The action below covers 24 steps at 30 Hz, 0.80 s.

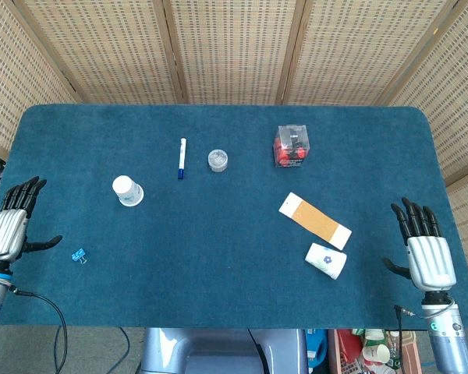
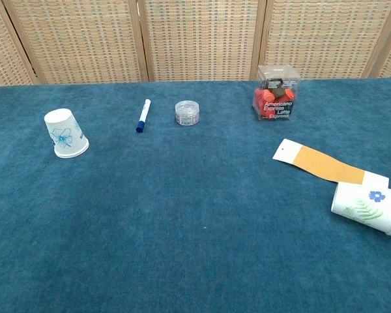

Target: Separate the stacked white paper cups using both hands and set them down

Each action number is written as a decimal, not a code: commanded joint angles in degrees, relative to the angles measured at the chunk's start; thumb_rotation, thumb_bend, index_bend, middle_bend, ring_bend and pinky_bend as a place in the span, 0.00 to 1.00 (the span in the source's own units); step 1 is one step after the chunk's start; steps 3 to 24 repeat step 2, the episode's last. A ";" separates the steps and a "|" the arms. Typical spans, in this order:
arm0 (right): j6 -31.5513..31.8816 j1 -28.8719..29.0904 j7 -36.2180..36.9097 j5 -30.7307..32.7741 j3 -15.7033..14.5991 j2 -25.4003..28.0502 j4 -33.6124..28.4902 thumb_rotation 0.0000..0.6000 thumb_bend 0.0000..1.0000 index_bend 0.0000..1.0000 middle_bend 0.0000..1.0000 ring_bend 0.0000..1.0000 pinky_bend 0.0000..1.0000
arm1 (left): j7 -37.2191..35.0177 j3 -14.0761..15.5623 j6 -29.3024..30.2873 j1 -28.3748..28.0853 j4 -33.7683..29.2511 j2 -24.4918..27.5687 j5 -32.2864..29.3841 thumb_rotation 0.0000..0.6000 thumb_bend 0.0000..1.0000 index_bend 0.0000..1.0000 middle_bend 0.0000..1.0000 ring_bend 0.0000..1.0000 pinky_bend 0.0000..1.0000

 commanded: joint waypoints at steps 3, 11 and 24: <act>-0.25 -0.18 -0.13 -0.28 0.43 -0.02 -0.08 1.00 0.00 0.00 0.00 0.00 0.00 | -0.18 -0.26 -0.16 0.17 0.06 0.07 0.18 1.00 0.17 0.00 0.00 0.00 0.00; -0.25 -0.18 -0.13 -0.28 0.43 -0.02 -0.08 1.00 0.00 0.00 0.00 0.00 0.00 | -0.18 -0.26 -0.16 0.17 0.06 0.07 0.18 1.00 0.17 0.00 0.00 0.00 0.00; -0.25 -0.18 -0.13 -0.28 0.43 -0.02 -0.08 1.00 0.00 0.00 0.00 0.00 0.00 | -0.18 -0.26 -0.16 0.17 0.06 0.07 0.18 1.00 0.17 0.00 0.00 0.00 0.00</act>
